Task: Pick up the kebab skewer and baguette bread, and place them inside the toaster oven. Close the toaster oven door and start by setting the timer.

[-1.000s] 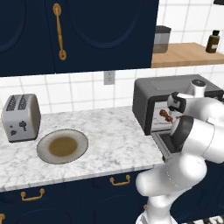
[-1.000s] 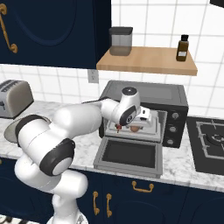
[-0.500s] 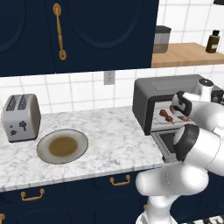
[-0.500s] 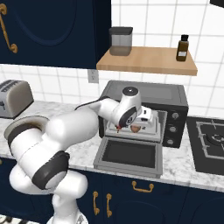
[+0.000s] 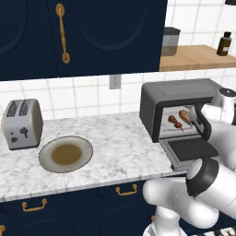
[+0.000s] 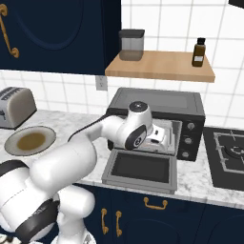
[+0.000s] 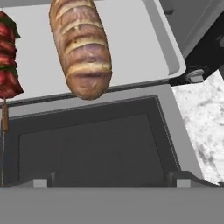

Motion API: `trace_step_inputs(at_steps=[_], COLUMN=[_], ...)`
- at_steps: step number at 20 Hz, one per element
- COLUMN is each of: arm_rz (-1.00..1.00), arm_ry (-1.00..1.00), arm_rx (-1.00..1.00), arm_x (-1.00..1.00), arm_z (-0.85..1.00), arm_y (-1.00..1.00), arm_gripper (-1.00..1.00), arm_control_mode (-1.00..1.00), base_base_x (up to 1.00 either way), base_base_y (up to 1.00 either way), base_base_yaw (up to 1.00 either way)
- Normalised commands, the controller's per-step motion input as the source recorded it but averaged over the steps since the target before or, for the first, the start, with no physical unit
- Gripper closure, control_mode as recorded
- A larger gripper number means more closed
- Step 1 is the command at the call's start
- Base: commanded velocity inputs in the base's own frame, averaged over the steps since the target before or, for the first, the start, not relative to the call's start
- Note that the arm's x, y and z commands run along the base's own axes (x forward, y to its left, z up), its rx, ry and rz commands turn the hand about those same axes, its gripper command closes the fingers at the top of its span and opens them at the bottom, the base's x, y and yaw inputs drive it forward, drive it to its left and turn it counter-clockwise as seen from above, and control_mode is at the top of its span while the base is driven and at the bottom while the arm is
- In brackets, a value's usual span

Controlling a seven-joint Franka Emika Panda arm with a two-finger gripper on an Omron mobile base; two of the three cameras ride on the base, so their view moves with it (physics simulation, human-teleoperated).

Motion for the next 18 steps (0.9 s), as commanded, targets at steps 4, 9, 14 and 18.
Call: trace_step_inputs(at_steps=[4, 9, 14, 18], arm_rz=[-0.22, -0.21, -0.19, -0.16], arm_ry=[0.00, 0.00, 0.00, 0.00], arm_rx=[0.00, 0.01, 0.03, 0.01], arm_x=[-0.41, 0.00, 0.05, 0.22], arm_z=[-0.26, -0.07, -0.21, -0.14], arm_y=[-0.01, 0.01, 0.02, 0.00], arm_gripper=[-1.00, -1.00, -1.00, -1.00], arm_control_mode=[-1.00, -1.00, -1.00, -1.00], base_base_x=[0.00, 0.00, 0.00, 0.00], base_base_y=[0.00, 0.00, 0.00, 0.00], base_base_yaw=[0.00, 0.00, 0.00, 0.00])
